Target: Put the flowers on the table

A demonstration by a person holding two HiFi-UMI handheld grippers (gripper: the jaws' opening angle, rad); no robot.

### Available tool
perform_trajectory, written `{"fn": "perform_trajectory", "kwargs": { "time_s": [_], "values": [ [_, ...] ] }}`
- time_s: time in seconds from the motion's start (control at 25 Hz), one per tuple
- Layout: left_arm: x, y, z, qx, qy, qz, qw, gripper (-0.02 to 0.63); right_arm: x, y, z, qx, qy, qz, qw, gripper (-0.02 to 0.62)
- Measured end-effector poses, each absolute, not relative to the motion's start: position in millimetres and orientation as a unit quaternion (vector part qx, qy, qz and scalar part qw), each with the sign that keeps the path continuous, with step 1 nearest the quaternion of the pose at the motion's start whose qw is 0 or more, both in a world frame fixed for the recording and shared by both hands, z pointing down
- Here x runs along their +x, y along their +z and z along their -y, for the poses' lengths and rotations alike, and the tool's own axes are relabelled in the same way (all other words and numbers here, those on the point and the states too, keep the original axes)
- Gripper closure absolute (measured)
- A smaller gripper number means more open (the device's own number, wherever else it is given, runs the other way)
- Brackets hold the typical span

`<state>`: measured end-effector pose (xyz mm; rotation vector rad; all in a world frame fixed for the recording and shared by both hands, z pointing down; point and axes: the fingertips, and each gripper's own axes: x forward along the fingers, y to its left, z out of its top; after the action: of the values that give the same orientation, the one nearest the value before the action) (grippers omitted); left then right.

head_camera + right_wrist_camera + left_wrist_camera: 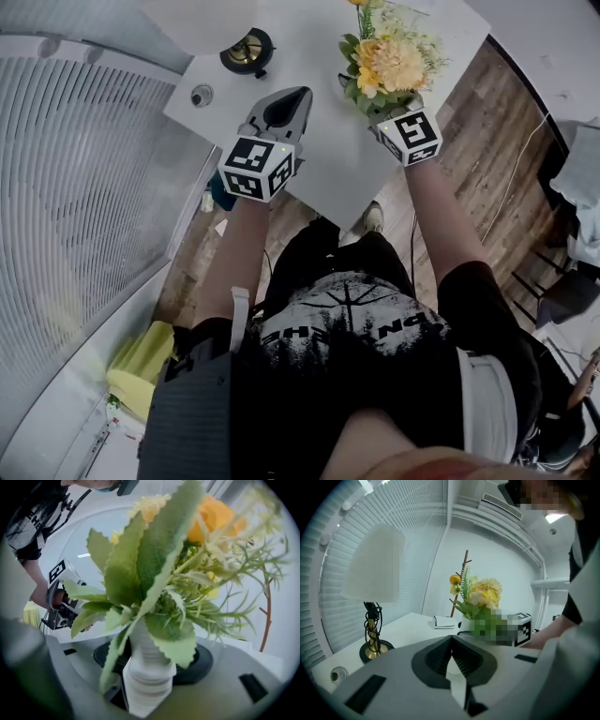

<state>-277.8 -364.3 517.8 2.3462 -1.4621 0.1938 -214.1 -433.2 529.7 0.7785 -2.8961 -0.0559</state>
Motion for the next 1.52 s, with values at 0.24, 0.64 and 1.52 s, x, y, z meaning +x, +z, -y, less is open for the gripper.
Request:
{"fn": "perform_trajectory", "kwargs": {
  "time_s": [0.24,0.64,1.52],
  "values": [
    [-279,513,358,0.828,0.062,0.526,0.184,0.594,-213,532,431,0.258,0.003,0.964,0.070,0.341],
    [-276,504,349,0.827,0.060,0.530,0.177,0.594,-209,536,424,0.262,0.025,0.961,0.088,0.302],
    [-196,451,318,0.827,0.052,0.545,0.128,0.594,-103,487,353,0.255,0.032,0.961,0.099,0.453]
  ]
}}
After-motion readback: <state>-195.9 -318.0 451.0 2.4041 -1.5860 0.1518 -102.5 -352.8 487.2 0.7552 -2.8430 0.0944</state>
